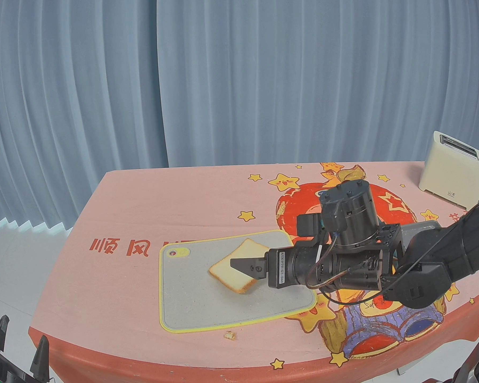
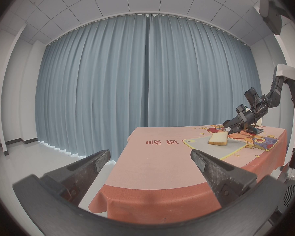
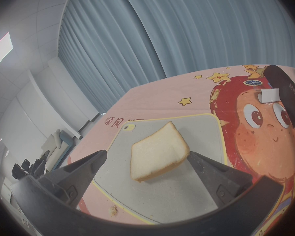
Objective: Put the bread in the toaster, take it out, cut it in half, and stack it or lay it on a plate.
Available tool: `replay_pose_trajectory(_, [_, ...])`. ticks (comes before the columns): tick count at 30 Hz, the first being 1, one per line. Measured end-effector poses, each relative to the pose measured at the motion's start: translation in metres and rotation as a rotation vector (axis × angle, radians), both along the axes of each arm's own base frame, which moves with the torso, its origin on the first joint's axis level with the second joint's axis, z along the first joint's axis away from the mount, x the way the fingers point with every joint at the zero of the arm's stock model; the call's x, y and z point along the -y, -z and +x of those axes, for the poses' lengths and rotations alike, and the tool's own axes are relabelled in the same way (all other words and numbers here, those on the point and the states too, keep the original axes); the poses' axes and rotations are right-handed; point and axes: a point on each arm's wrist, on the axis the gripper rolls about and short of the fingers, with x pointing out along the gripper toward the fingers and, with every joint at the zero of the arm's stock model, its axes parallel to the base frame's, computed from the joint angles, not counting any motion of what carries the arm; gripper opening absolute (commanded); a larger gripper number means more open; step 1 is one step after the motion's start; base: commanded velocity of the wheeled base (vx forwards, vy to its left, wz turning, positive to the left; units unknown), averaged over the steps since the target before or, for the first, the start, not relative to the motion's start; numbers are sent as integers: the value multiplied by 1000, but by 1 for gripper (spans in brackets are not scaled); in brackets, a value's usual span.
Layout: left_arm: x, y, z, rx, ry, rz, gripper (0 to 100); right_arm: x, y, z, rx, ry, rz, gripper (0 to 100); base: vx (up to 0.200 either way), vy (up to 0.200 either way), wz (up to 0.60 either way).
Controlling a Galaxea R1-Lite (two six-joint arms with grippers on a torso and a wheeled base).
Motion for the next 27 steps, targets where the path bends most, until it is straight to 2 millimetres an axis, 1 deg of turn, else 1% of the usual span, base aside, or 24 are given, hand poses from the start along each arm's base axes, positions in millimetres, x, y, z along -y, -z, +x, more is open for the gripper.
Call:
replay_pose_trajectory(7, [0,0,0,0,0,0,100,3,-6,3,2,48,-7,100,0,0,0])
replay_pose_trajectory(12, [0,0,0,0,0,0,100,9,-5,4,-14,83,-43,100,0,0,0])
replay_pose_trajectory(15, [0,0,0,0,0,0,100,12,-9,3,-8,93,-41,100,0,0,0])
replay_pose_trajectory(20, [0,0,0,0,0,0,100,19,-22,-2,16,97,-20,100,0,0,0])
replay_pose_trajectory(27, [0,0,0,0,0,0,100,39,-44,-20,72,101,20,100,0,0,0])
